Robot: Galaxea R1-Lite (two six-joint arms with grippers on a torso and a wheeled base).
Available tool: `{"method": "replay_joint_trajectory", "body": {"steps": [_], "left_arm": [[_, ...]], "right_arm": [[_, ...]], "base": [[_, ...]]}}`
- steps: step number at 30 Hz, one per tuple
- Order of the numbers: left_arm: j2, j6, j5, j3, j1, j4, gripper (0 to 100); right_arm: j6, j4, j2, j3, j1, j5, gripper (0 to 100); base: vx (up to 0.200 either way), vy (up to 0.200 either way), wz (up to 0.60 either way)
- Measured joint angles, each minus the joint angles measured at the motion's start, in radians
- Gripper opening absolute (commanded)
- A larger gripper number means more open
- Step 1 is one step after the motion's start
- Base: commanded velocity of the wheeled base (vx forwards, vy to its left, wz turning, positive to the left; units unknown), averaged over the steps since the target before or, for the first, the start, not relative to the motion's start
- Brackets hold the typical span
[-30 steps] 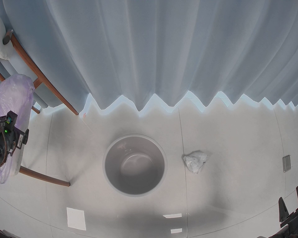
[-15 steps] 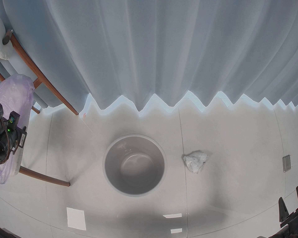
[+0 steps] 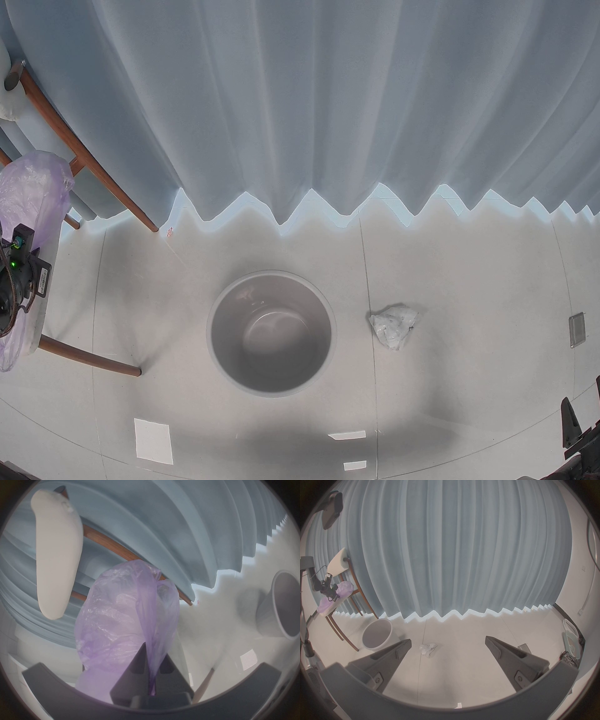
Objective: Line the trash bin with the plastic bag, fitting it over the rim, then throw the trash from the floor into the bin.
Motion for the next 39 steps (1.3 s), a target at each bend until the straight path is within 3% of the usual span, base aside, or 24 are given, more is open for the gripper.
{"method": "replay_joint_trajectory", "body": {"steps": [15, 28, 31, 39], "left_arm": [[-0.069, -0.233, -0.174, 0.059, 0.007, 0.003, 0], [-0.113, -0.5, -0.368, 0.068, 0.003, 0.012, 0], [-0.116, -0.617, -0.456, 0.072, 0.004, 0.013, 0], [-0.12, -0.785, -0.714, 0.133, 0.023, 0.005, 0]], "right_arm": [[0.0, 0.0, 0.0, 0.0, 0.0, 0.0, 100], [0.0, 0.0, 0.0, 0.0, 0.001, 0.0, 100], [0.0, 0.0, 0.0, 0.0, 0.0, 0.0, 100], [0.0, 0.0, 0.0, 0.0, 0.001, 0.0, 100]], "base": [[0.0, 0.0, 0.0], [0.0, 0.0, 0.0], [0.0, 0.0, 0.0], [0.0, 0.0, 0.0]]}}
